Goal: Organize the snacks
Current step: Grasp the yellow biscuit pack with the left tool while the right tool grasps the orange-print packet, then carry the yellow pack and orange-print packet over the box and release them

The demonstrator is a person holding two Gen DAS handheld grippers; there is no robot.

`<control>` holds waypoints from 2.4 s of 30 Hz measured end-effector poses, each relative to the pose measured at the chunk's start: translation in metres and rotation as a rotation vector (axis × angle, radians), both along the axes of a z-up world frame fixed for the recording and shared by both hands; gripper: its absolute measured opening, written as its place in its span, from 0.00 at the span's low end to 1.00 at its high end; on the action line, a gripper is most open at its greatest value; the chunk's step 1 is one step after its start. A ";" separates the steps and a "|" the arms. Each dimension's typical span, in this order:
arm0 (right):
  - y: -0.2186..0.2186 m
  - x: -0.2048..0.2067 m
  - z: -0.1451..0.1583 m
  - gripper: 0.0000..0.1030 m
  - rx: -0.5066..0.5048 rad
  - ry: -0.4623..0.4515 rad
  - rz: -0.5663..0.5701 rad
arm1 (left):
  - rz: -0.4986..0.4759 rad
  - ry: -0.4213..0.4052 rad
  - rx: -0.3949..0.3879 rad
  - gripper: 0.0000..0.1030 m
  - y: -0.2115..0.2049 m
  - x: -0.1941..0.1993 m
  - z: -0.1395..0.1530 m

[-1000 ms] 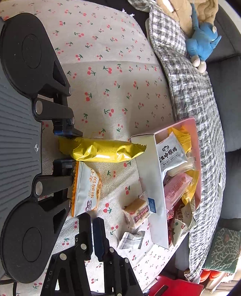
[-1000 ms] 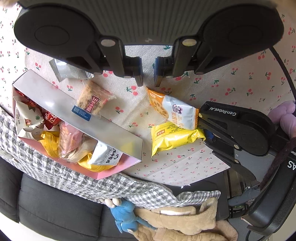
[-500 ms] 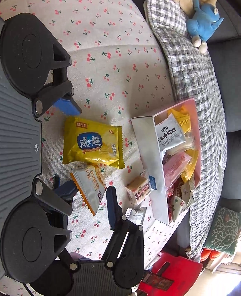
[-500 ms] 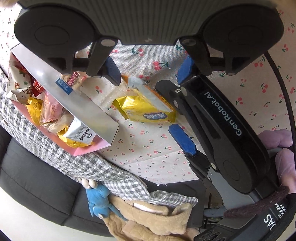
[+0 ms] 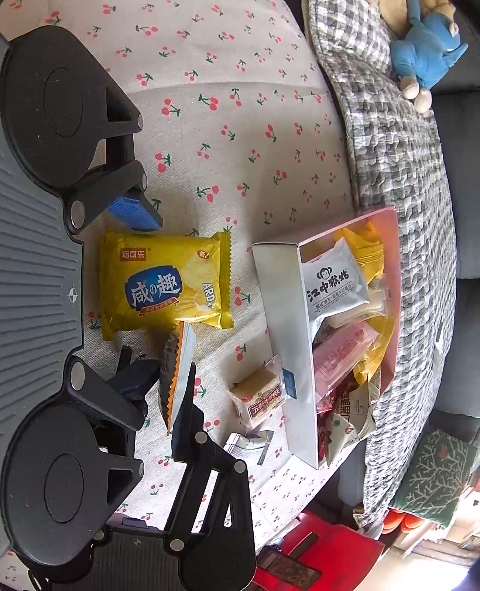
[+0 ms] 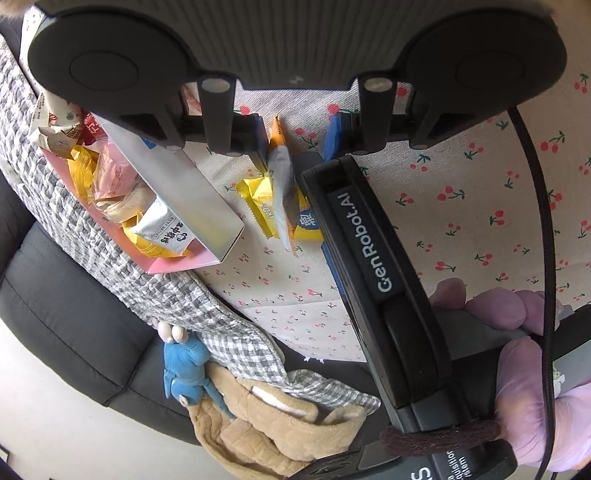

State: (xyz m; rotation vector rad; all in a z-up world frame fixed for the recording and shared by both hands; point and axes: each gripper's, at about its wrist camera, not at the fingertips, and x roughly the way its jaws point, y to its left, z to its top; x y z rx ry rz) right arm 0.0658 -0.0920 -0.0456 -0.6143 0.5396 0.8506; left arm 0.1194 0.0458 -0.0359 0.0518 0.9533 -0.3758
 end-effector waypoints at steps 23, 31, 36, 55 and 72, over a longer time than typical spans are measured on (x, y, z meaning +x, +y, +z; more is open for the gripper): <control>-0.020 0.017 0.005 0.06 0.082 0.130 -0.078 | 0.070 0.002 0.018 0.50 0.000 0.001 -0.005; -0.026 0.020 0.017 0.05 0.127 0.113 -0.099 | 0.105 -0.053 0.011 0.46 0.002 -0.002 0.007; -0.030 0.023 0.026 0.05 0.160 0.109 -0.120 | 0.105 -0.096 0.017 0.45 0.000 -0.005 0.020; -0.078 0.110 0.054 0.05 0.274 0.220 -0.431 | 0.133 -0.160 0.043 0.46 -0.025 0.054 0.059; -0.104 0.153 0.043 0.08 0.377 0.330 -0.600 | 0.202 -0.179 -0.038 0.46 -0.065 0.119 0.047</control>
